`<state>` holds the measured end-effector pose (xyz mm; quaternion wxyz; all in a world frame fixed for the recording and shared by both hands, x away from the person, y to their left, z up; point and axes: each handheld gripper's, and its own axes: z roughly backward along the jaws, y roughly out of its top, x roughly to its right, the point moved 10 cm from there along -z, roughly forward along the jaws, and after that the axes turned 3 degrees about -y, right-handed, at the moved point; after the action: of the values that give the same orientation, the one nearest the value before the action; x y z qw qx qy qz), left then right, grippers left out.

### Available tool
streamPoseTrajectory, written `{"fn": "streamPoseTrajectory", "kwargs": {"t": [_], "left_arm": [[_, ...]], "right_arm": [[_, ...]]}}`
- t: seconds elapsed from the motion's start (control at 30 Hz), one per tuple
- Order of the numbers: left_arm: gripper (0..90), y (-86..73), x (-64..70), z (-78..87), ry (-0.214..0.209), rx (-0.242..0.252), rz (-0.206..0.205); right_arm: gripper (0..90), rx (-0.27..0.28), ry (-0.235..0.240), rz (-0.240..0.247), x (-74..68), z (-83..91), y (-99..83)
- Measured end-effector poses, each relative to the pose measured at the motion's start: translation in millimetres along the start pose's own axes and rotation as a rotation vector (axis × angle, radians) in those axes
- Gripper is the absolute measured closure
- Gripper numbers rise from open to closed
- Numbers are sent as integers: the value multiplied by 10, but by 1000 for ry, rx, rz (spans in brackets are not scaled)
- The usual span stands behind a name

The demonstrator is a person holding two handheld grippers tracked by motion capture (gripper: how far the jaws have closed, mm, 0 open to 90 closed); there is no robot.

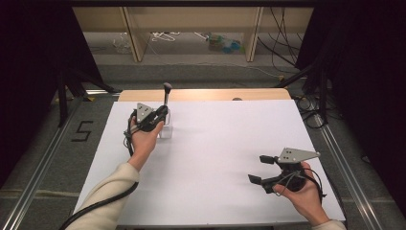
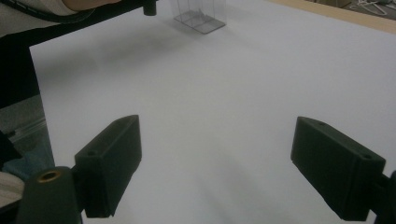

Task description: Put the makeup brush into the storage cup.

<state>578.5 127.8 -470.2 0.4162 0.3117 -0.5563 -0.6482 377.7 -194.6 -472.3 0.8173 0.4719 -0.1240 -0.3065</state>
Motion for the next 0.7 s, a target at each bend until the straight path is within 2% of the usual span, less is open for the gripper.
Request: {"fn": "streamPoseTrajectory", "kwargs": {"t": [0.7], "left_arm": [[789, -40, 12, -8, -2, -16, -7]], "right_arm": [[170, 12, 7, -1, -11, -12, 9]]}}
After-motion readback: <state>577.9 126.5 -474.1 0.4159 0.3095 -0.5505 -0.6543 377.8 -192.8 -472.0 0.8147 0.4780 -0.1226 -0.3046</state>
